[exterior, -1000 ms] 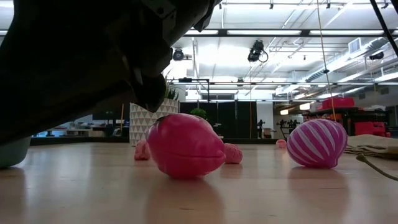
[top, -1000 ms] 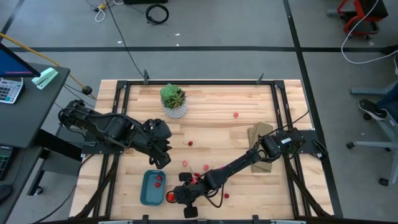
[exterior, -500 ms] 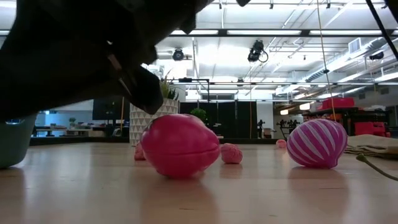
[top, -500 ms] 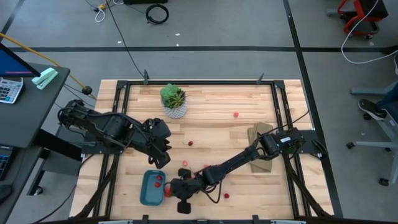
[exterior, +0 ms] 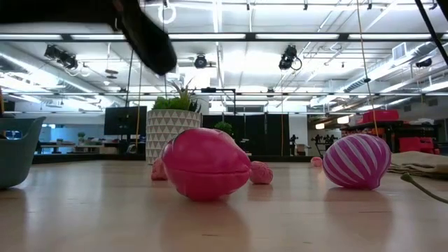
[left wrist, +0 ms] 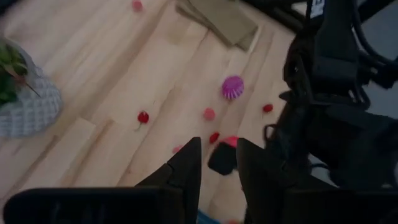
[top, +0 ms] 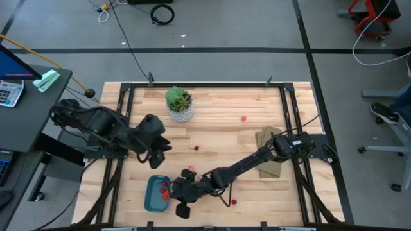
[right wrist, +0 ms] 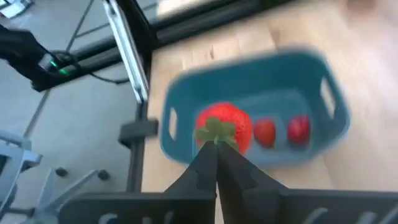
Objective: Pick and placing Produce into tupperware
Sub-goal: Put the strawberry into the bin
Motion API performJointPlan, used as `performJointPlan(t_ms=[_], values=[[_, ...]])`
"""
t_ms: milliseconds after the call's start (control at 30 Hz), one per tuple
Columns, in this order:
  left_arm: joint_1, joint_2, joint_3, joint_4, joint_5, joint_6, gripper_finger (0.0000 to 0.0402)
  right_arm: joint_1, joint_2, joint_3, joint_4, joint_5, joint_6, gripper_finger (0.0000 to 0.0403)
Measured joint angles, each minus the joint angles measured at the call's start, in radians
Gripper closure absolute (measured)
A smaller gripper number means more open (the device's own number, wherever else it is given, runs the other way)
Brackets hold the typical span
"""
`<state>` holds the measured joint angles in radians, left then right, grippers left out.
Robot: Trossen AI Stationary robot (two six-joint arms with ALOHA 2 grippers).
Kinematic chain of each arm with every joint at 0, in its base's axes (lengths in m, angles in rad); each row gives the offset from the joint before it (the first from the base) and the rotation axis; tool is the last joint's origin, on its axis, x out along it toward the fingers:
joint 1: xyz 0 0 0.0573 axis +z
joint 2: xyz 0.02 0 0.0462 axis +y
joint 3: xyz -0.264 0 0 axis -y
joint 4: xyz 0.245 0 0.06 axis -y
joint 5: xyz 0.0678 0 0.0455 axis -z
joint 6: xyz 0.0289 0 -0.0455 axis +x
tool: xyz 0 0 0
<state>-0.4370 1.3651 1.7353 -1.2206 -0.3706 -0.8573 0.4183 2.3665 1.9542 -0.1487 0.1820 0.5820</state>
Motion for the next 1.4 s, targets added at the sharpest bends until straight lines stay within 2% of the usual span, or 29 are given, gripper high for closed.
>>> performJointPlan(t_ms=[433, 633, 867, 1400], values=[[0.002, -0.083, 0.000, 0.004, -0.096, 0.030, 0.0294, -0.082, 0.019, 0.037, 0.018, 0.000, -0.091, 0.0401], [0.002, -0.085, 0.000, 0.005, -0.099, 0.066, 0.0294, -0.120, 0.029, 0.036, 0.029, -0.062, -0.089, 0.0401], [0.002, -0.085, 0.000, 0.004, -0.098, 0.092, 0.0294, -0.100, 0.059, 0.034, 0.011, -0.086, -0.089, 0.0401], [0.002, -0.085, 0.000, 0.004, -0.100, 0.138, 0.0294, -0.097, 0.061, 0.035, -0.057, -0.052, -0.070, 0.0401]])
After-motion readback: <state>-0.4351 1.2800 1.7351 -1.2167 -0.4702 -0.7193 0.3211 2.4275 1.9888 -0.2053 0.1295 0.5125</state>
